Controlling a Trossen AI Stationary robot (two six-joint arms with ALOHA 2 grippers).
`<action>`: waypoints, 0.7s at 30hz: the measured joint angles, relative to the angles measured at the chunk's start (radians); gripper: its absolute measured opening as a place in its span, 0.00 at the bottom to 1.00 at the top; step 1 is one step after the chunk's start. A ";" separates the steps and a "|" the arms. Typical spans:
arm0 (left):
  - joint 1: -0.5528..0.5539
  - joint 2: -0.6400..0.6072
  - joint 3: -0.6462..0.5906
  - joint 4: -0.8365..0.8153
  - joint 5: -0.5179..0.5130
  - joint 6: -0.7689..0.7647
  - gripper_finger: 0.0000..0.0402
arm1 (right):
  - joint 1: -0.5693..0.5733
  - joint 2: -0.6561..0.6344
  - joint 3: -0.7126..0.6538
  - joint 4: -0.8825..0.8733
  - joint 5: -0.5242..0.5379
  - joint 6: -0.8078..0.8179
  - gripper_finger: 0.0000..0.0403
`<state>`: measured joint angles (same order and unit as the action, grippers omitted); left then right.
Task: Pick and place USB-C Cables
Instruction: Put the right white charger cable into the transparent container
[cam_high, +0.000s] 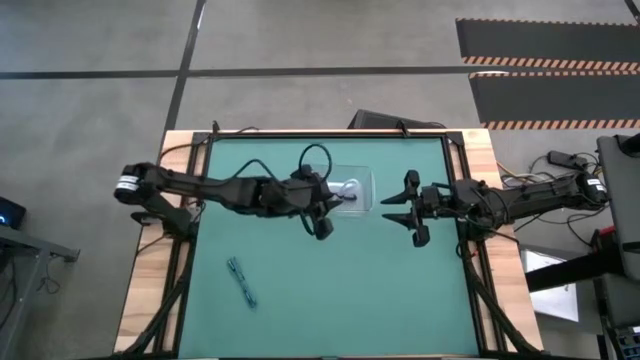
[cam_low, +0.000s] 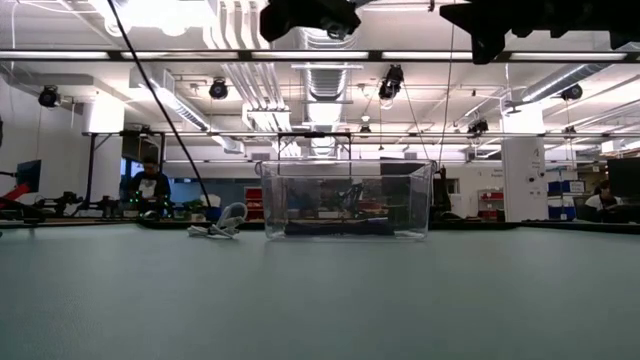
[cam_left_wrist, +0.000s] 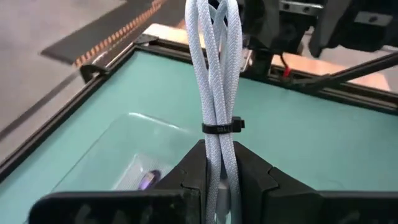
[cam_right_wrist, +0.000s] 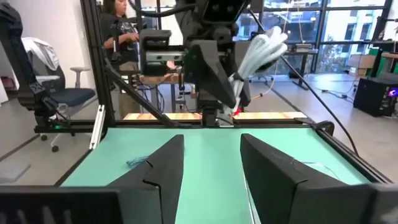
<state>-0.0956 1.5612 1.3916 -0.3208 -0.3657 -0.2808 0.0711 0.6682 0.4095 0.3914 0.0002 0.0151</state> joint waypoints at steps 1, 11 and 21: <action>0.005 0.003 0.029 -0.059 0.002 -0.017 0.08 | 0.000 0.000 0.000 0.000 0.000 0.000 0.36; 0.049 0.061 0.242 -0.359 0.104 -0.080 0.08 | 0.000 -0.008 0.000 0.000 0.000 -0.038 0.31; 0.111 0.168 0.401 -0.474 0.159 -0.007 0.08 | 0.000 -0.056 0.000 -0.031 -0.001 -0.097 0.28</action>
<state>0.0154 1.7289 1.7923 -0.7949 -0.2063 -0.2880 0.0711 0.6117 0.4095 0.3606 -0.0004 -0.0817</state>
